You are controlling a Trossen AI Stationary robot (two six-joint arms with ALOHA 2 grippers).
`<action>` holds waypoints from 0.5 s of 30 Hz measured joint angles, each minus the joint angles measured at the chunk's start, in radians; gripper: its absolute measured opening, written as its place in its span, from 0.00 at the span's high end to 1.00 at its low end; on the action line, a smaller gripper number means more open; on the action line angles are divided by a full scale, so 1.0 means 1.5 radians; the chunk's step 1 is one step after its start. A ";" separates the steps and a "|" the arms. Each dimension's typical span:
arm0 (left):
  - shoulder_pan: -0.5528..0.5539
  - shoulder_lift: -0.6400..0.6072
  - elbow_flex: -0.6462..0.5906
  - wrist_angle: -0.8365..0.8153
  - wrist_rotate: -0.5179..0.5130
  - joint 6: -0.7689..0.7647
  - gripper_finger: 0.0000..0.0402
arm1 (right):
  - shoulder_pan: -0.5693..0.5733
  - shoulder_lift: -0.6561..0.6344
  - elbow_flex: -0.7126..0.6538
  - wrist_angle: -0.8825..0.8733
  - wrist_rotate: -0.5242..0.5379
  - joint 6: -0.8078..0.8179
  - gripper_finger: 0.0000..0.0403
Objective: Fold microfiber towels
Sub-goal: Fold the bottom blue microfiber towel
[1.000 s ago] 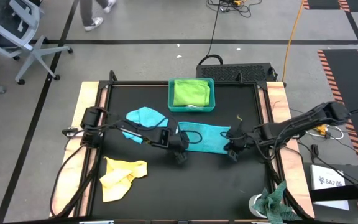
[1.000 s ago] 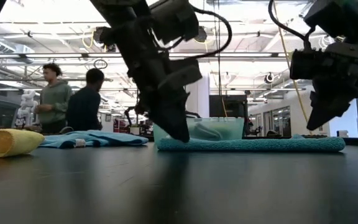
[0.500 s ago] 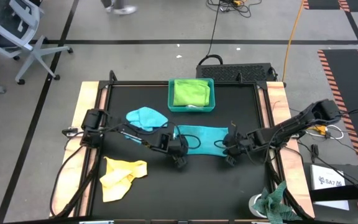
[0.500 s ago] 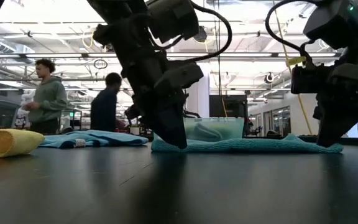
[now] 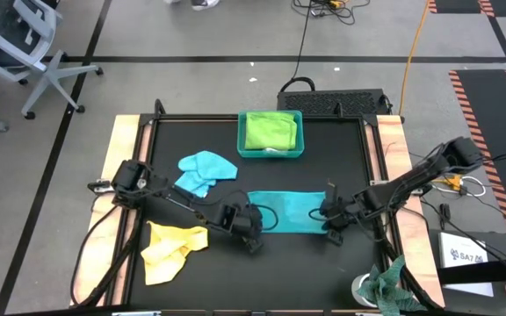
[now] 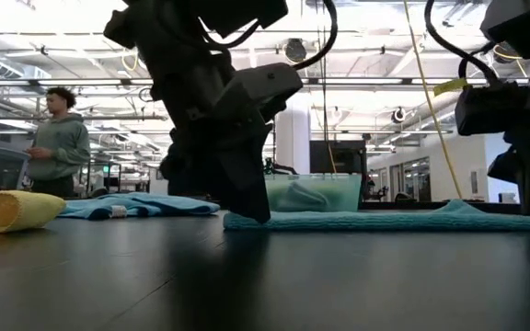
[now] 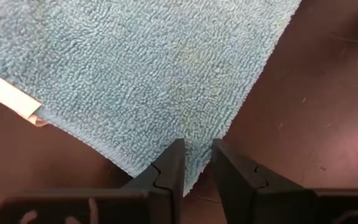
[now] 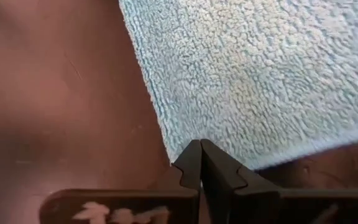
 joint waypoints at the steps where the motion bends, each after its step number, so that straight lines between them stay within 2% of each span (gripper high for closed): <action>1: -0.004 -0.002 0.000 -0.002 -0.008 -0.009 0.79 | 0.000 -0.009 0.000 0.001 0.000 0.001 1.00; 5: -0.015 -0.005 0.013 -0.016 -0.065 -0.037 0.79 | 0.000 -0.052 0.013 0.007 0.007 -0.005 1.00; 10: -0.008 -0.007 0.057 -0.063 -0.175 -0.056 0.79 | 0.000 -0.108 0.019 0.035 0.080 -0.024 1.00; 15: 0.032 -0.006 0.058 -0.087 -0.181 -0.080 0.79 | -0.011 -0.138 0.020 0.022 0.123 -0.027 1.00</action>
